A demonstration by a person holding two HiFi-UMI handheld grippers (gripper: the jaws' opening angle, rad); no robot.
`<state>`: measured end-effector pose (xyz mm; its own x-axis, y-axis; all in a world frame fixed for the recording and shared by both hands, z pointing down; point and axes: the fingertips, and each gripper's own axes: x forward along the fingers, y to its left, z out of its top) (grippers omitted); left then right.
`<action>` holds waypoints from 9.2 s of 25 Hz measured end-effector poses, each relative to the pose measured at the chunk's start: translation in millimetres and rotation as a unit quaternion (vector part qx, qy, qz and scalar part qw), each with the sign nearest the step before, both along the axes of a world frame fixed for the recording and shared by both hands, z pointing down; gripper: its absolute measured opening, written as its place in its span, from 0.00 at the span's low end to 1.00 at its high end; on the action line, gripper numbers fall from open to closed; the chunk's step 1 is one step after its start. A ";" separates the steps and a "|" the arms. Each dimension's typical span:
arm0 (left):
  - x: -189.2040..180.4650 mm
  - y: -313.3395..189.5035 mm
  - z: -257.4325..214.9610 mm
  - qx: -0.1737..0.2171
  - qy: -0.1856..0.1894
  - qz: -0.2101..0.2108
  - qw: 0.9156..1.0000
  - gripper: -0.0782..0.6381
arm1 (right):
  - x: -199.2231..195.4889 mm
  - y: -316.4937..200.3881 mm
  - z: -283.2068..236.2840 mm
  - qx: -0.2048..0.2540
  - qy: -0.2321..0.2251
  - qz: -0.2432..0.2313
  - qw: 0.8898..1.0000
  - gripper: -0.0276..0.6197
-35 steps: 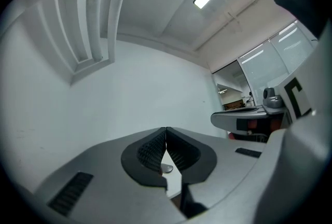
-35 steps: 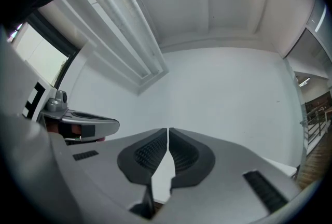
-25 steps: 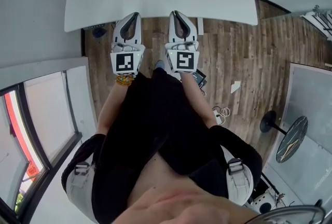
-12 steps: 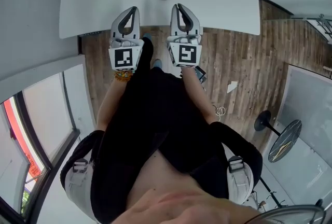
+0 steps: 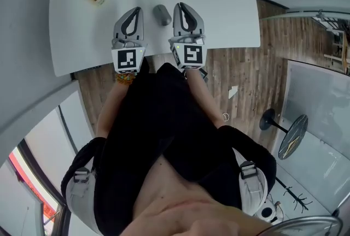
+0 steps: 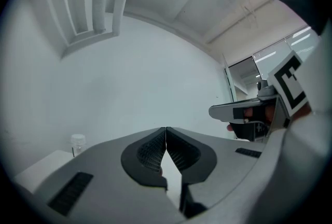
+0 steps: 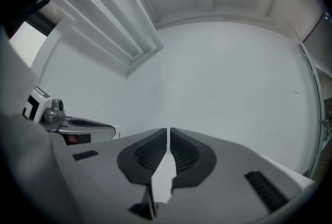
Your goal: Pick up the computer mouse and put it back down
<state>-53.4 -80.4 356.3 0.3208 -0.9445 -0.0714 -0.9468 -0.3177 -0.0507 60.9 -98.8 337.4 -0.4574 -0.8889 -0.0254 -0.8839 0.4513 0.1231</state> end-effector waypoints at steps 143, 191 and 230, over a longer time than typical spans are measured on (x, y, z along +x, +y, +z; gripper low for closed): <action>-28.4 -85.4 52.1 -0.041 -0.010 0.006 0.999 0.13 | -17.1 -47.0 277.1 -0.413 0.145 -0.032 0.899 0.48; -28.2 -85.3 41.8 -0.023 -0.019 0.008 1.000 0.13 | -22.5 -74.5 65.8 -0.068 0.021 0.014 0.997 0.48; -24.0 -88.1 43.9 -0.025 -0.020 0.017 0.999 0.13 | -26.4 -64.7 17.4 0.032 -0.015 0.014 0.999 0.48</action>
<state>-77.4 -168.5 400.1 0.3543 -0.9351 -0.0115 -0.9330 -0.3526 -0.0724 34.5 -163.6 354.8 -0.4298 -0.8978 -0.0962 -0.9001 0.4177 0.1240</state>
